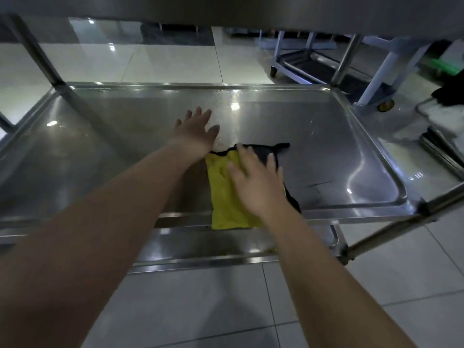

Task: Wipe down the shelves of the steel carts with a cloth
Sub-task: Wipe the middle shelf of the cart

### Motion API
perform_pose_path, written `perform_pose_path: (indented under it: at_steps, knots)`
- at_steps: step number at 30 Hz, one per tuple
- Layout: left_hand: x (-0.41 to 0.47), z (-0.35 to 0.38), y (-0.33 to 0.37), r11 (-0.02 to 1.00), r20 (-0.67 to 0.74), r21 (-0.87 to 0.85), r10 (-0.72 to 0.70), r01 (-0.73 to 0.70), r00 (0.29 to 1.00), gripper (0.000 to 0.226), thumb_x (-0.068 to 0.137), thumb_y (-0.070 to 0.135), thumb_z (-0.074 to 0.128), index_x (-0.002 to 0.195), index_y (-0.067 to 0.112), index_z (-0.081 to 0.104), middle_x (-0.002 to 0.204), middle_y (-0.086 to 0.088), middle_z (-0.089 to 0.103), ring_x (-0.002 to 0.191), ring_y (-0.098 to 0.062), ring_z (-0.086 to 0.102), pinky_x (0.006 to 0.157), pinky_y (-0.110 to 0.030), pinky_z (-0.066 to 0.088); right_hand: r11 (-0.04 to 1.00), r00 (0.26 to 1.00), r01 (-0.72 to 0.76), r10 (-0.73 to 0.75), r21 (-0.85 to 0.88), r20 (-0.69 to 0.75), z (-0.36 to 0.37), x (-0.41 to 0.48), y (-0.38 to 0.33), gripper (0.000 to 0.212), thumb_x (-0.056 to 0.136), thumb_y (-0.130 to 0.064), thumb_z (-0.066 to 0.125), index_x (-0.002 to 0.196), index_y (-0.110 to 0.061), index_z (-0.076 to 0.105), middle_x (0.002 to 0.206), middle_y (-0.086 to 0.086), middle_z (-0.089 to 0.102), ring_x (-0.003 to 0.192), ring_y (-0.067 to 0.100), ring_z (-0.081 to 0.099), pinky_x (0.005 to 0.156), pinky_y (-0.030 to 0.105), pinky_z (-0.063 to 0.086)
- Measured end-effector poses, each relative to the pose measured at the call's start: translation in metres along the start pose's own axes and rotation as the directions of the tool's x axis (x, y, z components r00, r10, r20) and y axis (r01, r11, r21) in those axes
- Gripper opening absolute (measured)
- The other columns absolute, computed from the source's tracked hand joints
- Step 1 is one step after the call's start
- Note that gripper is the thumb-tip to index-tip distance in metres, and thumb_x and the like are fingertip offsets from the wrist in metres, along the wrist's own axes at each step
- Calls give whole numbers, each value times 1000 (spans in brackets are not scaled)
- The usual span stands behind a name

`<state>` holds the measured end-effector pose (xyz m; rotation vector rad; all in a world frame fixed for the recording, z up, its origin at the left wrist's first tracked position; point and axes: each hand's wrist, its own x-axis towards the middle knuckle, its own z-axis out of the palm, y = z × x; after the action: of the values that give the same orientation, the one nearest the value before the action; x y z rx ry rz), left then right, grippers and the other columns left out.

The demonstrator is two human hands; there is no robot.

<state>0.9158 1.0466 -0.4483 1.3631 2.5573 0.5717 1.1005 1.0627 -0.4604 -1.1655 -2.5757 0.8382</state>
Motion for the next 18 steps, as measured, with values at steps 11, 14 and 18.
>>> perform_pose_path:
  at_steps: [11,14,18]
  knots:
    - [-117,70,89,951,175,284,72,-120,982,61,97,56,17,152,43,-5,160,13,-17,147,-18,-22,101,-76,-11,999,999,-13,12,-31,-33,-25,9,73,50,105,-35,20,154,-35,12,162,-9,11,150,16,1,120,40,-8]
    - [-104,55,55,947,143,295,87,-126,986,60,95,65,17,150,51,-1,161,14,-15,148,-15,-18,105,-74,-10,989,1000,10,-12,-145,-9,-29,10,75,52,104,-43,22,155,-34,12,163,-5,10,150,20,3,119,43,-4]
    - [-94,20,-9,942,60,334,-19,-2,998,60,93,68,19,149,52,5,162,15,-9,149,-18,-11,110,-71,-5,921,999,46,-35,-387,36,-23,11,77,57,100,-56,25,153,-39,13,164,-3,2,150,24,0,119,47,-2]
